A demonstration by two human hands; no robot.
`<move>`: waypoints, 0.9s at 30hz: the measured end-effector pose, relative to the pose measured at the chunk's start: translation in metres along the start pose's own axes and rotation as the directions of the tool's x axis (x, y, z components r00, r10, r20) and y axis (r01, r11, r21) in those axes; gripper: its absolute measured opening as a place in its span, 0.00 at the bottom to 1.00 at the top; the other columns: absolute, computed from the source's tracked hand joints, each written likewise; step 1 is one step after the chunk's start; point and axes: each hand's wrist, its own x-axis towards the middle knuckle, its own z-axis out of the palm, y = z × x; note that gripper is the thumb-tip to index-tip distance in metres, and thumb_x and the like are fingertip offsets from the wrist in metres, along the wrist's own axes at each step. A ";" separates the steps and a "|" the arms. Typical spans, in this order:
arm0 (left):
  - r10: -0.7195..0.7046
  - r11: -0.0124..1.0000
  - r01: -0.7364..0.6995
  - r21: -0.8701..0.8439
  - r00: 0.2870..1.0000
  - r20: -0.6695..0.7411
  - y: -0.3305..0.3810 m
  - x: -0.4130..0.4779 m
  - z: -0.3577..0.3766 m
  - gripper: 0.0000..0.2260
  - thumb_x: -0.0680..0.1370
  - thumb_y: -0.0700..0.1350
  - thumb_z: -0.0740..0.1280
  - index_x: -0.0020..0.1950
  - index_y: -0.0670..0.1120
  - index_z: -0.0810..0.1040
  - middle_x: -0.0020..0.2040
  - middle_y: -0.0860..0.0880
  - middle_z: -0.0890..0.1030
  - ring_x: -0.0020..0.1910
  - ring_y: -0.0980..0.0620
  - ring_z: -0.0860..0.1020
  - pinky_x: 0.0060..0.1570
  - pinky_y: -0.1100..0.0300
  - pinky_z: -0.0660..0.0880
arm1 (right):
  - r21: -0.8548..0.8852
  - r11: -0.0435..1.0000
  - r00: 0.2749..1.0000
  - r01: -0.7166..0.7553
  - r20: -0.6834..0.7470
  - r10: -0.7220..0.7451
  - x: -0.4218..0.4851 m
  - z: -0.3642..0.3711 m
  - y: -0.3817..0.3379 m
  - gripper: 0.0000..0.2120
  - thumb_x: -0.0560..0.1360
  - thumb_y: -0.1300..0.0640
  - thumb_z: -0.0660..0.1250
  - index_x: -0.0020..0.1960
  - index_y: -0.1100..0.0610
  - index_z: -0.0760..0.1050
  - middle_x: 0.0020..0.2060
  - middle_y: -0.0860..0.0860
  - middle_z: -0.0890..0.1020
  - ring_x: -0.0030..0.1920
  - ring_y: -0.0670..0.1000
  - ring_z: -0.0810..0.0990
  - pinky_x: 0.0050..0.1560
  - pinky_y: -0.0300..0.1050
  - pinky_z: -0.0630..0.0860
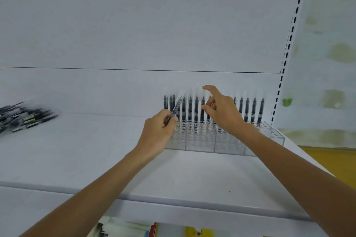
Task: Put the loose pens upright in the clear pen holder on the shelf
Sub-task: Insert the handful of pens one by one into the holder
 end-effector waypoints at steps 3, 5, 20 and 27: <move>0.005 0.999 -0.005 -0.041 1.000 0.000 0.006 -0.001 0.006 0.09 0.80 0.43 0.60 0.40 0.45 0.71 0.31 0.47 0.73 0.28 0.52 0.68 0.26 0.64 0.65 | -0.029 0.998 0.986 0.060 -0.151 -0.064 -0.010 -0.003 -0.005 0.19 0.79 0.59 0.62 0.69 0.53 0.66 0.41 0.49 0.77 0.38 0.50 0.76 0.42 0.43 0.74; 0.024 0.998 -0.024 -0.050 1.000 0.004 0.012 -0.003 0.013 0.10 0.80 0.44 0.60 0.39 0.46 0.70 0.31 0.48 0.73 0.28 0.53 0.68 0.28 0.62 0.66 | 0.101 0.995 0.993 0.020 -0.117 -0.008 -0.015 -0.006 -0.015 0.11 0.80 0.58 0.58 0.61 0.56 0.72 0.39 0.50 0.79 0.37 0.50 0.78 0.41 0.46 0.75; 0.099 0.975 -0.136 0.177 0.973 0.207 0.009 -0.035 0.032 0.09 0.79 0.47 0.60 0.59 0.48 0.70 0.46 0.53 0.76 0.43 0.57 0.75 0.45 0.64 0.72 | 0.626 0.774 0.936 -0.096 -0.207 0.283 -0.010 -0.039 -0.023 0.23 0.74 0.68 0.66 0.65 0.57 0.63 0.43 0.56 0.81 0.39 0.51 0.83 0.37 0.41 0.81; 0.046 0.751 -0.410 0.517 0.814 0.579 -0.006 -0.038 0.032 0.16 0.80 0.54 0.56 0.67 0.53 0.67 0.61 0.52 0.67 0.61 0.54 0.62 0.63 0.58 0.59 | 0.231 0.968 0.943 0.098 -0.333 -0.016 -0.001 -0.031 -0.002 0.29 0.75 0.67 0.63 0.71 0.50 0.60 0.43 0.50 0.77 0.41 0.46 0.79 0.44 0.35 0.77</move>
